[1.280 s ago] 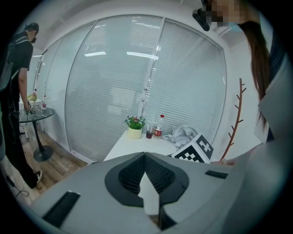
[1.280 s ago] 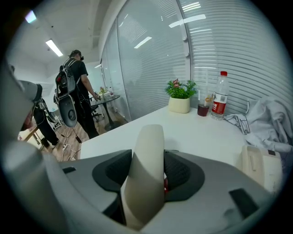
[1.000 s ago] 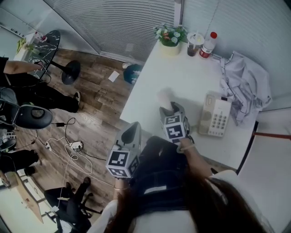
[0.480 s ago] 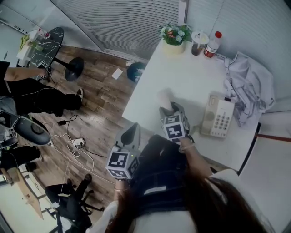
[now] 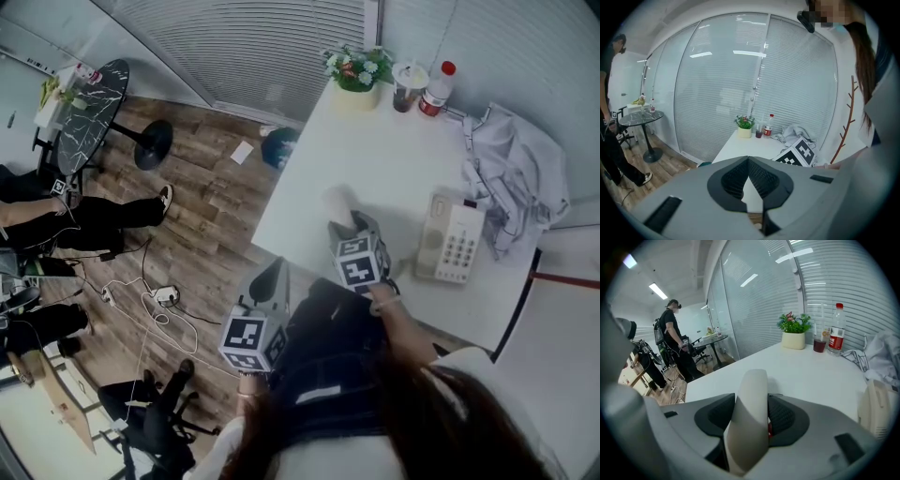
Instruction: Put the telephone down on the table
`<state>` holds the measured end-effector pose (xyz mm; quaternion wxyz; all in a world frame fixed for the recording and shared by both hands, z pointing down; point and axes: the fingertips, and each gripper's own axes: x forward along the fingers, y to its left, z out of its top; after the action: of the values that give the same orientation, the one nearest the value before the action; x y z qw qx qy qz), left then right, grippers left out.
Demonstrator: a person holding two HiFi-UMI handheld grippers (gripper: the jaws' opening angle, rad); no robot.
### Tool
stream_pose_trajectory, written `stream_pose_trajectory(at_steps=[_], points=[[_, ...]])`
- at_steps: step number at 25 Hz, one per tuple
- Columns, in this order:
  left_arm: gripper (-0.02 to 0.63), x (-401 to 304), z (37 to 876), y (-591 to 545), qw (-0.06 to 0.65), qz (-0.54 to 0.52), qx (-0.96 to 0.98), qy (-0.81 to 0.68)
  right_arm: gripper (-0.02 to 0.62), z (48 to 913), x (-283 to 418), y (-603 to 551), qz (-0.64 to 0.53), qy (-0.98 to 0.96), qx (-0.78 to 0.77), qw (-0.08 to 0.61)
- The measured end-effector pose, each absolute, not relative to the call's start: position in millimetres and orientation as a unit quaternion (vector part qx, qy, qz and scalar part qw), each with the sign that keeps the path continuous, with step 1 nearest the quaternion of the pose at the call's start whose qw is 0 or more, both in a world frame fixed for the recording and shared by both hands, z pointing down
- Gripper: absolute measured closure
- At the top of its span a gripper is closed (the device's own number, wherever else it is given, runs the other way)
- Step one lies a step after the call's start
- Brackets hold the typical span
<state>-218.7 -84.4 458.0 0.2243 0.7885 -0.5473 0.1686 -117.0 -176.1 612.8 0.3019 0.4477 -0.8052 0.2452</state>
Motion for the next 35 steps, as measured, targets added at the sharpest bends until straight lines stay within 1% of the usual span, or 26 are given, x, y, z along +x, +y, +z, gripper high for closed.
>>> stream_pose_trajectory(at_steps=[4,9,17,24,30,35], points=[[0.609,-218,459,-85,0.232,0.172,0.788,-0.544,0.377,618,-116,-176,0.251,-0.802,0.449,0.302],[0.609,-220,460,-90,0.219,0.177,0.792,-0.542,0.377,620,-116,-178,0.255,-0.801,0.451,0.3],[0.609,-217,462,-91,0.234,0.175,0.791,-0.537,0.376,622,-114,-180,0.248,-0.801,0.451,0.305],[0.609,-219,463,-91,0.231,0.179,0.794,-0.533,0.371,623,-116,-181,0.239,-0.802,0.452,0.307],[0.609,-220,460,-89,0.228,0.174,0.798,-0.531,0.364,626,-114,-175,0.241,-0.794,0.452,0.327],[0.609,-220,457,-90,0.223,0.172,0.802,-0.527,0.357,622,-111,-176,0.233,-0.791,0.459,0.33]])
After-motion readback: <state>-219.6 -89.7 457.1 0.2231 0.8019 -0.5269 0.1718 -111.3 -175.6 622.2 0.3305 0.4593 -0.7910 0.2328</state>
